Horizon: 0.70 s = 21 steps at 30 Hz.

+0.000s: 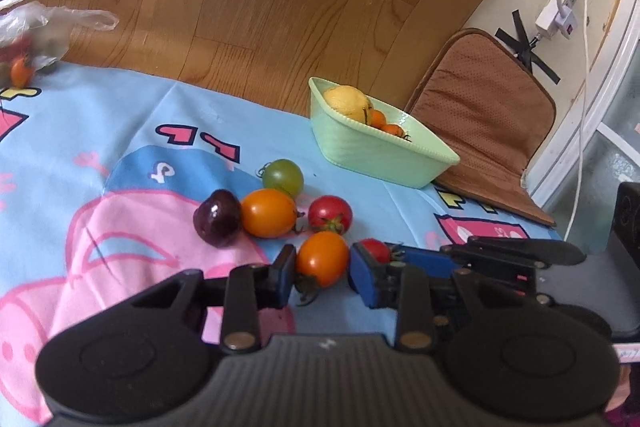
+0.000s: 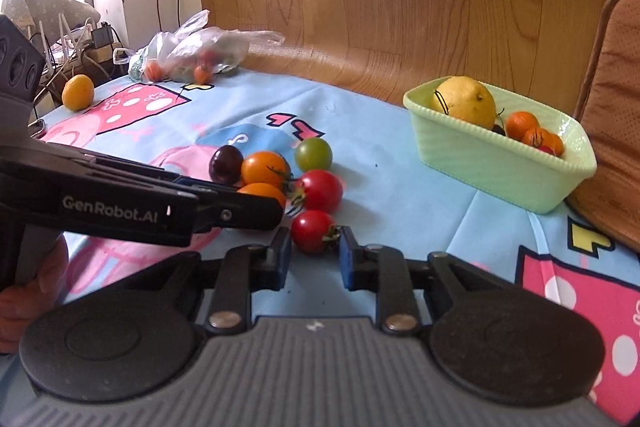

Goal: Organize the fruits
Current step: 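Grasp an orange tomato with the left tool while the right tool grasps a red tomato, then carry both tomatoes over the green bowl and open both tools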

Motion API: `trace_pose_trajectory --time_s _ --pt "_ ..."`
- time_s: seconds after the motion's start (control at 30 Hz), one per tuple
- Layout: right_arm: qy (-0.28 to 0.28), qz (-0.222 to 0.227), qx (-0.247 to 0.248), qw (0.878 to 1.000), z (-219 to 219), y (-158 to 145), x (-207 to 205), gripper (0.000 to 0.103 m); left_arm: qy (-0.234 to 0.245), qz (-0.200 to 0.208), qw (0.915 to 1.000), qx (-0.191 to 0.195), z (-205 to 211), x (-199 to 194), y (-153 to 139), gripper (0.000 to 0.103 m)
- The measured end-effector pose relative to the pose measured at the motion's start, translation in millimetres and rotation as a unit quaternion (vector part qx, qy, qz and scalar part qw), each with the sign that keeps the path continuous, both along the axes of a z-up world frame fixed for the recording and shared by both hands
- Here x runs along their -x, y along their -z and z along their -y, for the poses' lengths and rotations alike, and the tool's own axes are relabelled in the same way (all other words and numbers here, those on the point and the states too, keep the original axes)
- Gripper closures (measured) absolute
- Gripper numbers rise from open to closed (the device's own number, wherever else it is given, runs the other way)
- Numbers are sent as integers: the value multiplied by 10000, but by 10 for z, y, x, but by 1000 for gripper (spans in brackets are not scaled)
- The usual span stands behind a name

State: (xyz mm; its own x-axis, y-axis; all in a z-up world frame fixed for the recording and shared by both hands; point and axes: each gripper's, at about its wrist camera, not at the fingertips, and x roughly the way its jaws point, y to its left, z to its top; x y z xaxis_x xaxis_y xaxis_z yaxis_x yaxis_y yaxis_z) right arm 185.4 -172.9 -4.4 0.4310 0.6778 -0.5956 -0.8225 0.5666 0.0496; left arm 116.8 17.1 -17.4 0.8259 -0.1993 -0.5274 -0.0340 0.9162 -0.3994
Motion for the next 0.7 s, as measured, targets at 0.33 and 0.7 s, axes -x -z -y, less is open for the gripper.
trace_pose_trajectory --time_s 0.33,0.7 --pt "352 451 -336 9978 269 -163 196 75 289 280 9990 184 171 -23 -249 73" --pt "1704 603 -934 9791 502 -396 -903 75 455 264 9986 -39 328 -1271 -600 73"
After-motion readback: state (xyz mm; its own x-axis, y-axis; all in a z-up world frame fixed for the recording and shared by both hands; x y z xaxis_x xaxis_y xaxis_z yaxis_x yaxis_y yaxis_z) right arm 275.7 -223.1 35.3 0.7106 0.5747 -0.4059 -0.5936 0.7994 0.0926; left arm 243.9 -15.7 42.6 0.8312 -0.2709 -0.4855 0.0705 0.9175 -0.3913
